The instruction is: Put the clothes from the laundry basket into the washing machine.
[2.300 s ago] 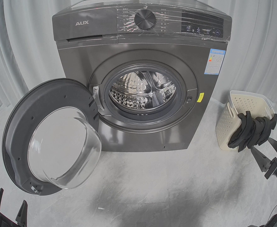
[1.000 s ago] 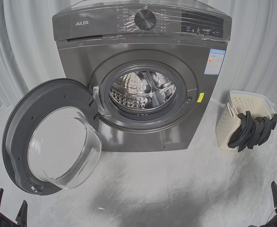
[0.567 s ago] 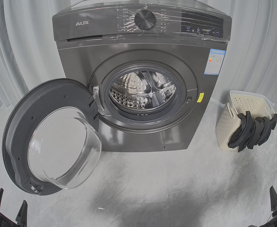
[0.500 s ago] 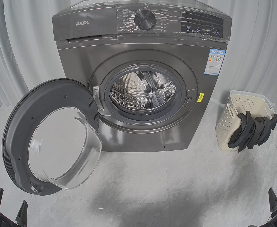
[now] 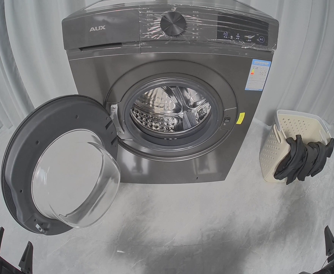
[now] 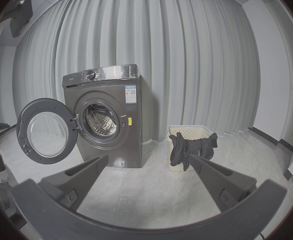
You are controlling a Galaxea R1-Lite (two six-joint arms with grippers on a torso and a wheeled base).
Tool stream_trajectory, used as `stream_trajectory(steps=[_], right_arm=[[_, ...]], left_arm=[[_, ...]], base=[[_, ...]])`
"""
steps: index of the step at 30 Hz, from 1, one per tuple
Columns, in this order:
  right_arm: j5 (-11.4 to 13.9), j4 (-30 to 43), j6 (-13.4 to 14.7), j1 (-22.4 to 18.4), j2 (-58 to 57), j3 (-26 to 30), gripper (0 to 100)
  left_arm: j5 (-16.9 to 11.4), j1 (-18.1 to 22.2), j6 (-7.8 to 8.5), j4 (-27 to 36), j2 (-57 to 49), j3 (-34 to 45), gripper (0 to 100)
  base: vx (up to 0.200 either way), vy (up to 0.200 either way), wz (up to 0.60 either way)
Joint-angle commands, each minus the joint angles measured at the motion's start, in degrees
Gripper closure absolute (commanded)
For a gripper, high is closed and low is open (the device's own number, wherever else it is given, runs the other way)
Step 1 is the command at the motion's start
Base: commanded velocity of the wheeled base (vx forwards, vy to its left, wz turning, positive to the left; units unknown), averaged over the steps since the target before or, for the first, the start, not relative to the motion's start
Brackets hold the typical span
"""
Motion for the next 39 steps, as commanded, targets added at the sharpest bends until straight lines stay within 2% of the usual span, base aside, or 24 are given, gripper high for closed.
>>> stream_trajectory(steps=[1,6,15,30,36,39], right_arm=[[0.0,0.0,0.0,0.0,-0.7,1.0,0],[0.0,0.0,0.0,0.0,-0.7,1.0,0],[0.0,0.0,0.0,0.0,-0.7,1.0,0],[0.0,0.0,0.0,0.0,-0.7,1.0,0],[0.1,0.0,-0.1,0.0,-0.7,1.0,0],[0.1,0.0,0.0,0.0,-0.7,1.0,0]], left_arm=[[0.0,0.0,-0.01,0.0,-0.8,0.8,0],[0.0,0.0,-0.01,0.0,-0.8,0.8,0],[0.0,0.0,-0.01,0.0,-0.7,0.9,0],[0.0,0.0,-0.01,0.0,-0.7,0.8,0],[0.0,0.0,-0.1,0.0,-0.7,0.8,0],[0.0,0.0,-0.28,0.0,-0.7,0.8,0]], base=[[0.0,-0.2,0.0],[0.0,-0.2,0.0],[0.0,0.0,0.0],[0.2,0.0,0.0],[0.0,0.0,0.0],[0.0,-0.2,0.0]])
